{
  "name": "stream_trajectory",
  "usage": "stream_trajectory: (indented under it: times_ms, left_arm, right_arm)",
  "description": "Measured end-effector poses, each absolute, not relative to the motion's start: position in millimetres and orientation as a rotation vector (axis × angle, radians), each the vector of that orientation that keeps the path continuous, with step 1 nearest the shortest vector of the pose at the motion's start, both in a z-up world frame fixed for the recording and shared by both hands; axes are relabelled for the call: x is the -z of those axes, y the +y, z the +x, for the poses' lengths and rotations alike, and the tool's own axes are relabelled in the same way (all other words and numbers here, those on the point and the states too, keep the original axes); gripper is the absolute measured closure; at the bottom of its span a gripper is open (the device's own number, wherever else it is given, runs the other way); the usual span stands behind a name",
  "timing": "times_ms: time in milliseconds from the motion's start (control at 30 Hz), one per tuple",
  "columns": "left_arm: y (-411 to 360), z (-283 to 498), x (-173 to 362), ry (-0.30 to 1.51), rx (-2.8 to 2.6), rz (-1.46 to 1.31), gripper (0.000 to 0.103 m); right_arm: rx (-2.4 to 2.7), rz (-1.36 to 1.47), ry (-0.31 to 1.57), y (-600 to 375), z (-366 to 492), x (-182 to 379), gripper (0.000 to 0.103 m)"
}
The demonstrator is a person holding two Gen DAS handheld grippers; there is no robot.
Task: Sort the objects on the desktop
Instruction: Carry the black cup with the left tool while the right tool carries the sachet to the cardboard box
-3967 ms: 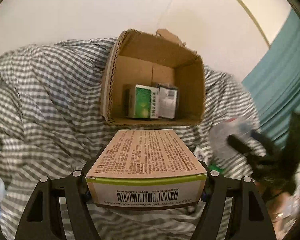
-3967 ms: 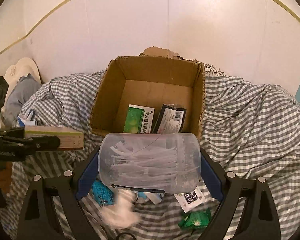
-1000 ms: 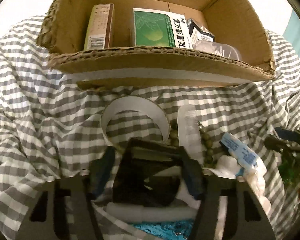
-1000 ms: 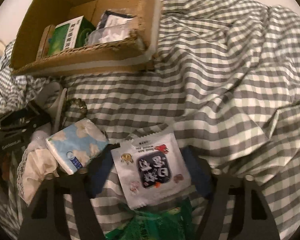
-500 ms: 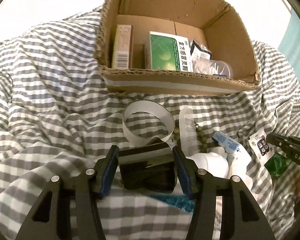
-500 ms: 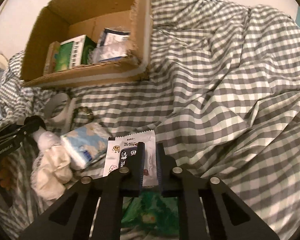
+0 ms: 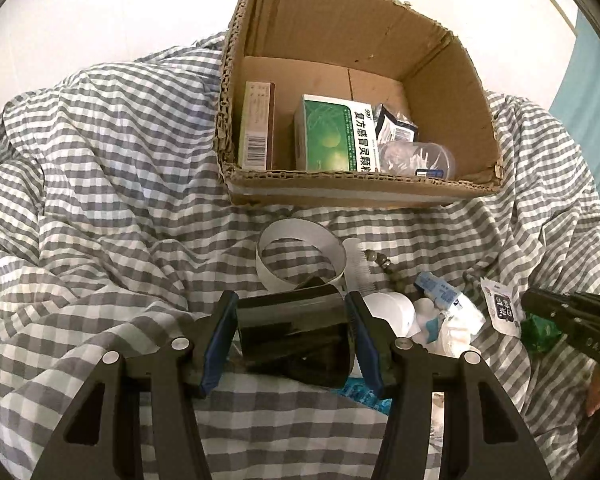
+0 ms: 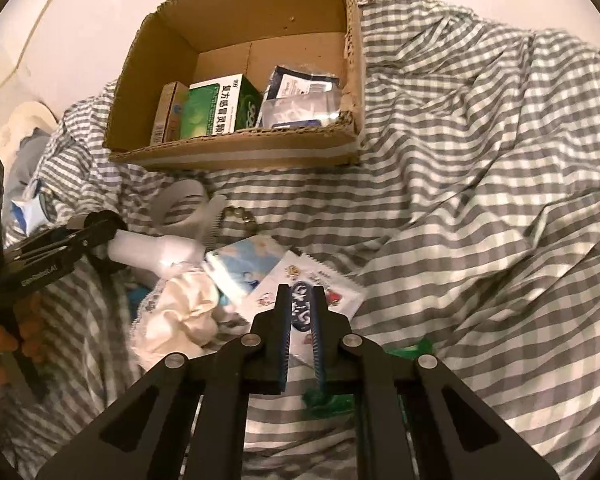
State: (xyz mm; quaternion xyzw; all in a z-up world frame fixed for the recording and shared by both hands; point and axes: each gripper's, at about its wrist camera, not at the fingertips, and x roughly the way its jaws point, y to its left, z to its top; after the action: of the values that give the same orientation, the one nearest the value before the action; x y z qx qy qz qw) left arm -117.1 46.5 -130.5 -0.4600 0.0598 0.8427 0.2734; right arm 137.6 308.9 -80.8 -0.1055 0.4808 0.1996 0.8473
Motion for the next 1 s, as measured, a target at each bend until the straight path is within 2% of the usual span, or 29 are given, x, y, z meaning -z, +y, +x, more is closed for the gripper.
stream_trajectory:
  times_ms: [33,67,100,333,400,433,467,500,567,733,1000]
  left_arm:
    - [47,-117,132,0.166,-2.265,-1.238,0.047]
    - [47,-116,133,0.171,-2.265,-1.241,0.047]
    - [47,-116,136,0.175,-2.266,-1.246,0.047]
    - [41,-121,145,0.155,-2.267,-1.286,0.047]
    - [38,-121,144,0.152,-2.272,-1.288,0.047]
    - [36,-122,143,0.152,-2.276,-1.290,0.047]
    - [35,-122,143,0.151,-2.278,-1.290,0.047]
    - [33,-122,142,0.147,-2.282,-1.290,0.047]
    - [31,-123,141,0.138,-2.287,-1.289,0.047]
    - [23,-121,132,0.127,-2.303,-1.266,0.047]
    - [10,-115,102,0.106,-2.336,-1.178,0.047]
  right_arm:
    - [-0.404,-0.237,1.019,310,138,84,0.069]
    - [-0.389,-0.241,1.020,310,140,87,0.040]
    - [-0.388,-0.228,1.018,310,141,89,0.031]
    - [-0.376,-0.195,1.081,311,165,114,0.029]
    - [-0.365,-0.209,1.092,312,167,120,0.039]
    - [-0.357,-0.222,1.090,313,166,121,0.056]
    - [-0.355,-0.227,1.087,312,165,121,0.066]
    - [-0.358,-0.224,1.081,312,165,120,0.069]
    - [-0.361,-0.219,1.059,310,162,116,0.089]
    - [-0.352,-0.237,0.982,312,152,100,0.096]
    - [-0.373,-0.215,0.905,313,137,63,0.098]
